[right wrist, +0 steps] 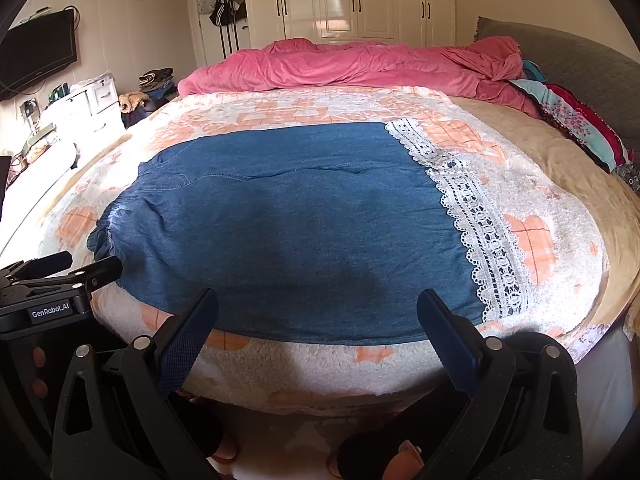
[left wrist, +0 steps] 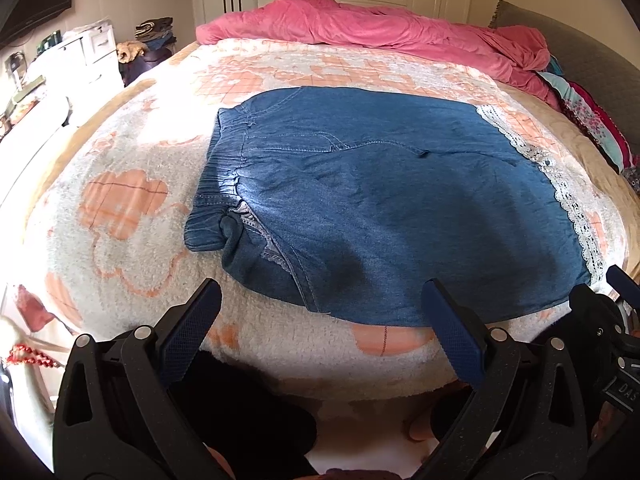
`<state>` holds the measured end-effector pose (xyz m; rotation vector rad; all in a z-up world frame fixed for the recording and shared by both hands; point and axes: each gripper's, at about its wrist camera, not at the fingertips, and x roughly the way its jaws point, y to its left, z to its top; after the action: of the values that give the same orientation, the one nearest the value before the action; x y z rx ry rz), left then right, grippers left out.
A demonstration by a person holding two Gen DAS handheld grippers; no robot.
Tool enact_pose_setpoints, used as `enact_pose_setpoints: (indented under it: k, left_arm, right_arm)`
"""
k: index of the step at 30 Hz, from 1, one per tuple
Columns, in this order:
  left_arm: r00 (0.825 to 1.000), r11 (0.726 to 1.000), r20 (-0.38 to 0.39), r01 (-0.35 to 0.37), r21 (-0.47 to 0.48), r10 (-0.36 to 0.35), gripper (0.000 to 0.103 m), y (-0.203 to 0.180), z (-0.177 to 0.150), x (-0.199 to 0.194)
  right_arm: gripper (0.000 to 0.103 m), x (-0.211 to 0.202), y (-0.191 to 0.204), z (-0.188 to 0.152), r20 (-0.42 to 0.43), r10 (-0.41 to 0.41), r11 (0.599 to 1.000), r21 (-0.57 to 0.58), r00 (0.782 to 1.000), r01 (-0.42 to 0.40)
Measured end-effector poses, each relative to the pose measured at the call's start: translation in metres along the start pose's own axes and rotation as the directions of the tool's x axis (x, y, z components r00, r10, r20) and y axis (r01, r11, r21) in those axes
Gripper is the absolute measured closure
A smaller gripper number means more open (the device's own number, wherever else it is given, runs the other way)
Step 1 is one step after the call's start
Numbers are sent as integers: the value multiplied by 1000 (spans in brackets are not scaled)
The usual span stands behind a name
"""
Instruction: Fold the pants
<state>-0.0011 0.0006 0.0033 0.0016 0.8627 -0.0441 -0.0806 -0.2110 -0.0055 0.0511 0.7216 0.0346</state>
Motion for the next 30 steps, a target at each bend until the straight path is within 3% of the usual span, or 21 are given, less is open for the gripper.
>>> enact_pose_setpoints:
  k: [30]
  left_arm:
    - [1000, 1000, -2, 2, -1, -2, 9, 0, 2, 2]
  right_arm:
    - [4, 4, 0, 4, 4, 2, 1000, -14, 1000, -2]
